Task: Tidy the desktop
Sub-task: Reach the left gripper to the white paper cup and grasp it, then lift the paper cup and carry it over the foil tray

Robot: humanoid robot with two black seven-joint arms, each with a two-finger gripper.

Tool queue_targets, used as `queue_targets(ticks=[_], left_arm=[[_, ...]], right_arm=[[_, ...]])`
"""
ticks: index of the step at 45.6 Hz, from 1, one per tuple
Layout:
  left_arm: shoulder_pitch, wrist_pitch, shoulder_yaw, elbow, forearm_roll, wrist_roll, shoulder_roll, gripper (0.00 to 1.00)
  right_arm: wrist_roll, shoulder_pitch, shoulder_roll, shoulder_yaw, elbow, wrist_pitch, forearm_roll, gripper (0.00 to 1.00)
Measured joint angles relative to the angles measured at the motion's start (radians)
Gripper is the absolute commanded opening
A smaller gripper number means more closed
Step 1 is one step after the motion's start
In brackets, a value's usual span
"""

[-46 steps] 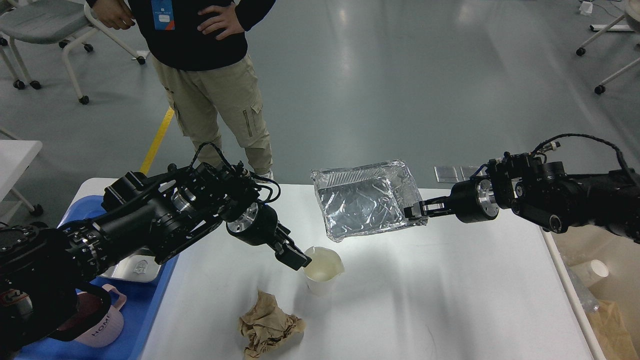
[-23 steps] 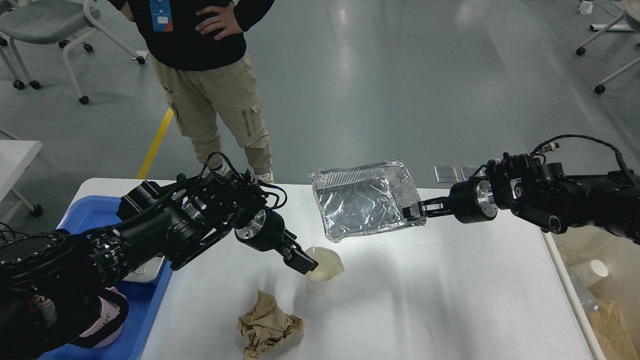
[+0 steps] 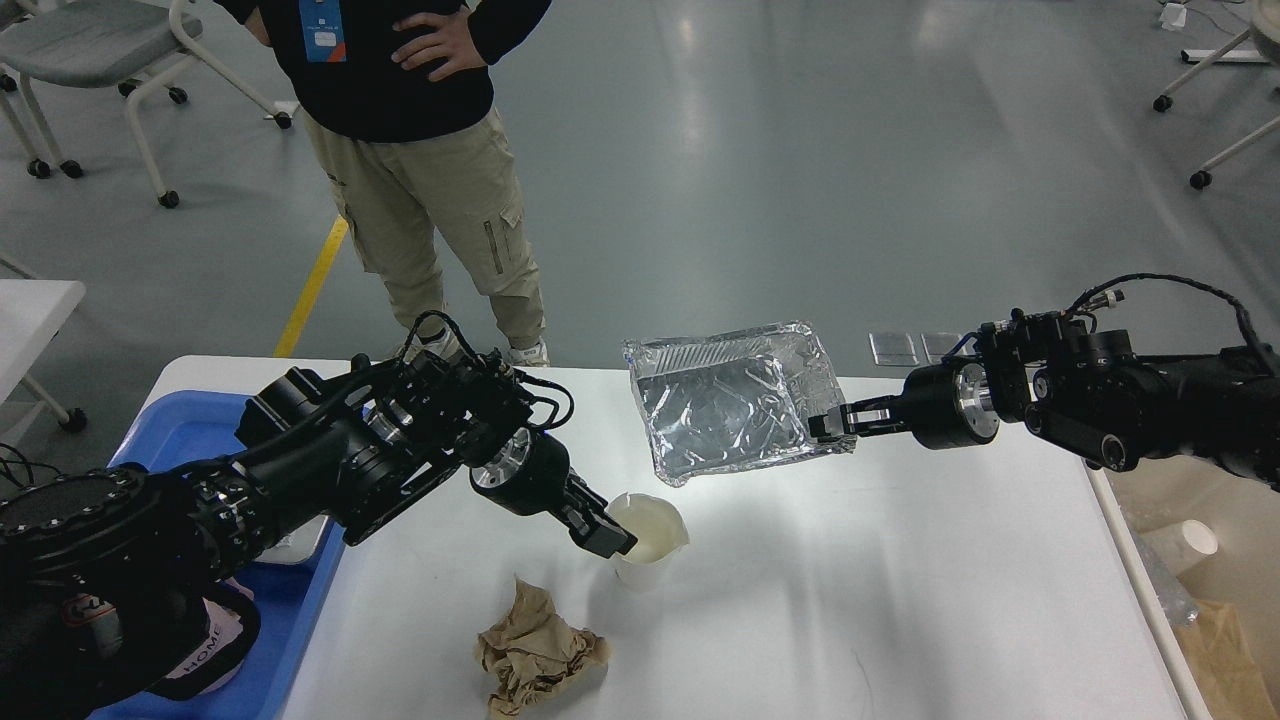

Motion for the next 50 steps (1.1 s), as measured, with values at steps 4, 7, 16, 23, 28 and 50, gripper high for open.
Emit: queue_targets(ticks=[4,7,16,23,28,50], left_arm=[[-0.002,0.002,0.002,0.006,0.000,-0.004,0.005,0.22],[-0.003,0.002,0.003,0.012,0.000,-0.012,0.007,0.17],[0.001,0.013,0.006,0.027,0.002,-0.035,0.024,0.07],[0.002,0.021,0.012,0.033,0.002,-0.046,0.029,0.02],[0.002,0.028,0.023,0.043,0.000,-0.056,0.030,0.01],[-0.009,0.048,0.060,0.064,-0.022,-0.106,0.024,0.01]], right_arm=[[0.000,-0.002,0.000,0.000,-0.001,0.000,0.000,0.00],[0.000,-0.003,0.000,0.000,-0.001,0.000,0.000,0.00],[0.001,-0.003,-0.001,0.000,-0.001,0.000,0.000,0.00],[0.001,-0.003,-0.001,0.003,0.000,0.000,0.000,0.00],[0.001,-0.003,-0.001,0.007,0.000,0.000,0.000,0.00],[0.002,-0.003,-0.002,0.012,-0.002,-0.001,0.000,0.00]])
